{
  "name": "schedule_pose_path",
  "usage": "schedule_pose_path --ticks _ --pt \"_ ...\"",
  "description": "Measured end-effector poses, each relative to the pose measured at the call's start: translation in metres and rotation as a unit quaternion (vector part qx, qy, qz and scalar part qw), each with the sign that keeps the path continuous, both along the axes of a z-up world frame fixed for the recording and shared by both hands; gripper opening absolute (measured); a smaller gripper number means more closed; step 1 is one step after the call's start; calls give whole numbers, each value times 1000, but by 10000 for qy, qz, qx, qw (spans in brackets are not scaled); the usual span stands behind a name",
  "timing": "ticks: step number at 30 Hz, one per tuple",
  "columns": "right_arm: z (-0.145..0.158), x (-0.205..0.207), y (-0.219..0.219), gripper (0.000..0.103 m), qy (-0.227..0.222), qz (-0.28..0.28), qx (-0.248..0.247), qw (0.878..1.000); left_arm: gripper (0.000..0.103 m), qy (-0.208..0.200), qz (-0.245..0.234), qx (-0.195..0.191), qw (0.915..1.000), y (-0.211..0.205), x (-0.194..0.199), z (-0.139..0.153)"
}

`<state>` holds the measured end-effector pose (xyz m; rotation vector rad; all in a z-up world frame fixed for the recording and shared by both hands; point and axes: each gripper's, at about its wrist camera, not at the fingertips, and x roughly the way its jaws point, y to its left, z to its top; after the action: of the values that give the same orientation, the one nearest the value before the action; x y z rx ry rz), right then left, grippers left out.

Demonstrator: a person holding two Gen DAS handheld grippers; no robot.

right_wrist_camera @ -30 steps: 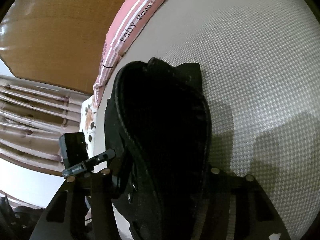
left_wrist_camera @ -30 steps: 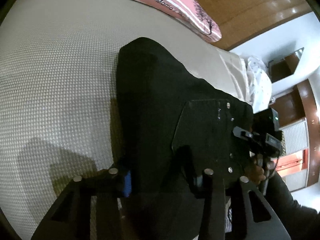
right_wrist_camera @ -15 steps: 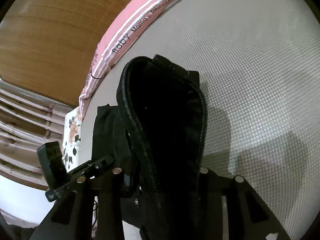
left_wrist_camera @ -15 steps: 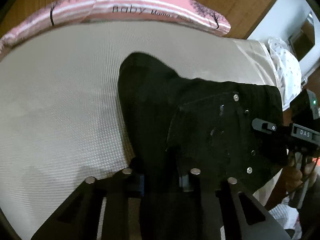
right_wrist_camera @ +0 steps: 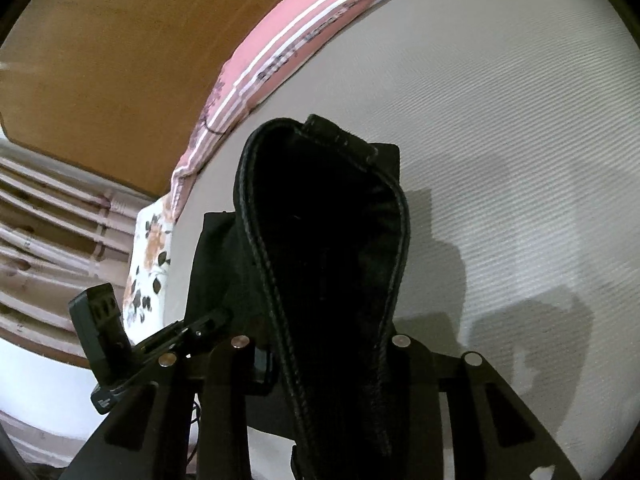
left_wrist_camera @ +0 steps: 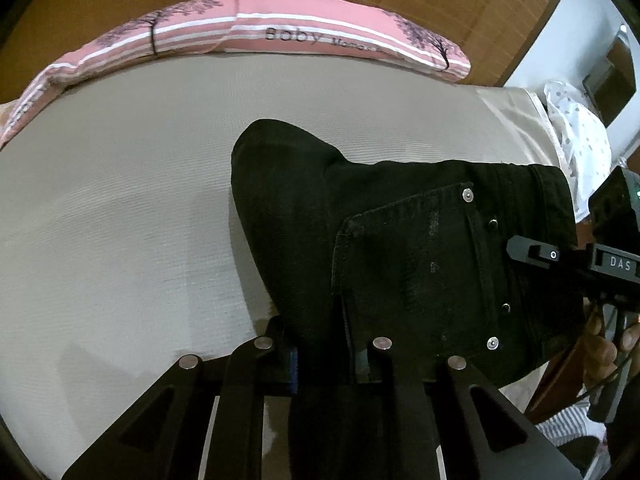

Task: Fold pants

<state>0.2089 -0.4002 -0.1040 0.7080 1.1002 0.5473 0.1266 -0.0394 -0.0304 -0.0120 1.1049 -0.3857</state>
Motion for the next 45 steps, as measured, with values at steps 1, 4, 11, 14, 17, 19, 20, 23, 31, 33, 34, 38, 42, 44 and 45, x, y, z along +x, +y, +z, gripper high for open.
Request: schedule_pose_path --ticks 1,4,11,14,17,19,20,23,31,33,34,38,42,44,45 --pt "1 -1 4 29 -1 26 10 10000 16 -14 35 21 10000 6 -3 2" --pt "3 -3 22 29 -20 139 55 9999 16 -72 137 16 9999 22 -7 5" --pt "11 7 62 29 -70 417 73 9991 16 -221 429 133 9987 59 -10 15" --pt "16 14 78 29 -115 537 73 9985 16 -298 535 149 9980 74 -9 20" --pt "22 22 95 29 -170 643 72 9978 16 -359 659 148 9971 88 -4 25" --pt "25 29 106 29 -184 703 73 9973 16 -391 709 153 9966 96 1 27" --pt "26 33 110 29 -188 734 77 9971 16 -399 742 147 9963 100 4 28" --pt "29 44 122 29 -193 798 83 9966 16 -419 799 135 9958 110 13 30" --pt "34 75 145 29 -172 875 67 9960 16 -451 895 151 9949 129 47 29" --pt "35 82 149 29 -167 889 84 9959 16 -461 927 131 9945 134 57 29" --pt "36 87 152 29 -171 895 89 9958 16 -473 933 132 9944 137 60 30" --pt "38 100 160 29 -177 919 106 9956 16 -501 940 155 9942 143 77 30" --pt "39 117 166 29 -176 922 91 9955 16 -499 920 197 9943 144 97 28" --pt "40 126 167 29 -175 913 54 9957 16 -502 904 189 9945 143 109 27" --pt "40 130 167 29 -167 891 59 9959 16 -497 902 173 9945 143 114 27"
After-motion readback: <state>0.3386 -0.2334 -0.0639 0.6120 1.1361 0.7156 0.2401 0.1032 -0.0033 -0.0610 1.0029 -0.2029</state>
